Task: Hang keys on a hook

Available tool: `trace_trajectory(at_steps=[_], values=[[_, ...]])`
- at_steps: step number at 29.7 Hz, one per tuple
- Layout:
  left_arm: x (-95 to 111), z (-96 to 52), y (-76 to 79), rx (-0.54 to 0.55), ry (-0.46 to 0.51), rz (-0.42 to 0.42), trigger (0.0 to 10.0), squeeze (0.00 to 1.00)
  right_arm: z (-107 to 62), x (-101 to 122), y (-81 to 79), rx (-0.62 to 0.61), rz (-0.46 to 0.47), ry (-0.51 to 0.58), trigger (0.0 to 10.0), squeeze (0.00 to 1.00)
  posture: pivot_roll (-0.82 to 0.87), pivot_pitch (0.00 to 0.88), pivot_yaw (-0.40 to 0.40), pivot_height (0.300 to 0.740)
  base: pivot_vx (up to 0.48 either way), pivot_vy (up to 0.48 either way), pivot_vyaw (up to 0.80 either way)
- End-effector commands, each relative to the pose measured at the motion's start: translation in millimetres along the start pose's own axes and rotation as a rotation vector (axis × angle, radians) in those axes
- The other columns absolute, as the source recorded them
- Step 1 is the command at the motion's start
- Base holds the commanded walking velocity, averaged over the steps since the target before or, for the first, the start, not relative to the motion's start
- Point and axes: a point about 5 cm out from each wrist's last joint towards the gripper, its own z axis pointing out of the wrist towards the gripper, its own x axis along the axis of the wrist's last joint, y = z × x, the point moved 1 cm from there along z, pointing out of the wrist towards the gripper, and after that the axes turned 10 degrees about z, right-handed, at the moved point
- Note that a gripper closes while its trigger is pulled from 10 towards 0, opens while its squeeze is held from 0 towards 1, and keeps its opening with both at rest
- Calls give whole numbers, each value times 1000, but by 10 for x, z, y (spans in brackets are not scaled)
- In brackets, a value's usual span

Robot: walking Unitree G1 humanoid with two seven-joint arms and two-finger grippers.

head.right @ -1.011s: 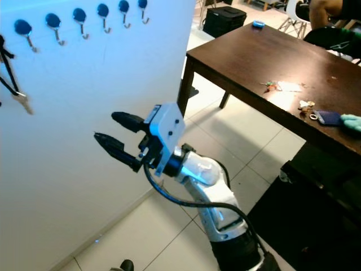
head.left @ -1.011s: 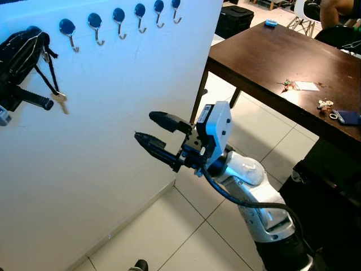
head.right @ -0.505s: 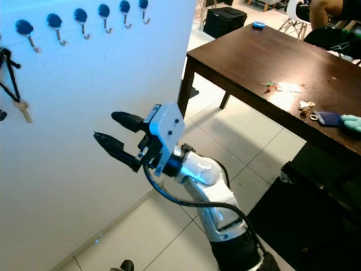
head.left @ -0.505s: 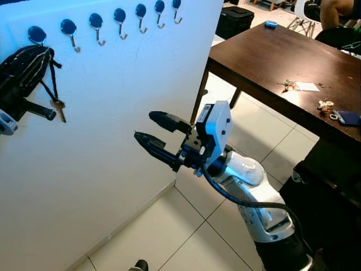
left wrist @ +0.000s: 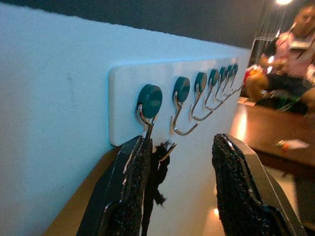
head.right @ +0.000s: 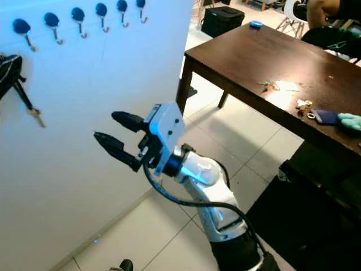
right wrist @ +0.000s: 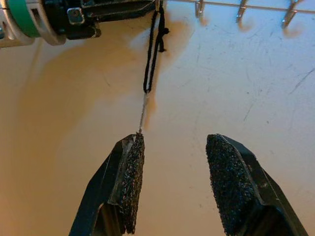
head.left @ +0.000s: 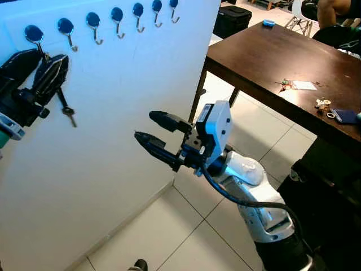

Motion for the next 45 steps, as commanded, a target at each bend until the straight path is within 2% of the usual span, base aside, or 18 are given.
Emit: trace_trajectory(at_steps=[1,9,10,12,13,14,18,21,24,26,30,32,37,41,42,45], values=[[274,-48,-176,129,134,34,10000,0,-18,3,-19,3,5,1,10000,0,31,78,7,740,0,0,0],[392,-54,-225,148,179,52,10000,0,-20,-3,-20,0,7,0,10000,0,29,78,7,740,0,0,0],[432,-53,-261,182,194,79,10000,0,-19,-4,-21,0,7,0,10000,0,29,78,7,740,0,0,0],[503,-48,-340,273,202,187,10000,0,-19,-5,-20,1,7,1,10000,0,28,76,5,740,0,0,0],[529,-40,-349,310,188,306,10000,0,-18,-4,-18,1,6,1,10000,0,27,74,4,740,0,0,0],[545,-35,-344,327,177,383,10000,0,-17,-4,-18,1,5,1,10000,0,27,74,4,740,0,0,0],[551,-16,-268,292,175,442,10000,0,-16,-3,-19,1,4,1,10000,0,30,74,4,740,0,0,0],[471,17,-108,190,138,520,10000,0,-15,-5,-20,2,4,1,10000,0,28,72,5,740,0,0,0],[353,33,-15,120,86,531,10000,0,-12,-10,-21,2,4,0,10000,0,28,73,6,740,0,0,0],[225,35,90,41,38,510,10000,0,-11,-9,-22,1,4,1,10000,0,27,74,10,740,0,0,0],[72,29,238,-37,-8,495,10000,0,-10,-8,-27,-1,3,2,10000,0,25,75,14,740,0,0,0],[58,27,256,-45,-11,487,10000,0,-9,-7,-28,-2,3,2,10000,0,25,75,14,740,0,0,0],[51,58,198,32,2,478,10000,0,-10,-12,-36,-4,5,3,10000,0,26,77,17,740,0,0,0],[-45,11,254,-53,-48,484,10000,0,-14,-15,-37,-7,7,3,10000,0,30,79,20,740,0,0,0],[-142,-30,325,-102,-85,475,10000,0,-13,-16,-36,-9,8,4,10000,0,33,81,21,740,0,0,0],[-199,-47,356,-107,-101,465,10000,0,-9,-18,-38,-9,10,5,10000,0,34,82,22,740,0,0,0]])
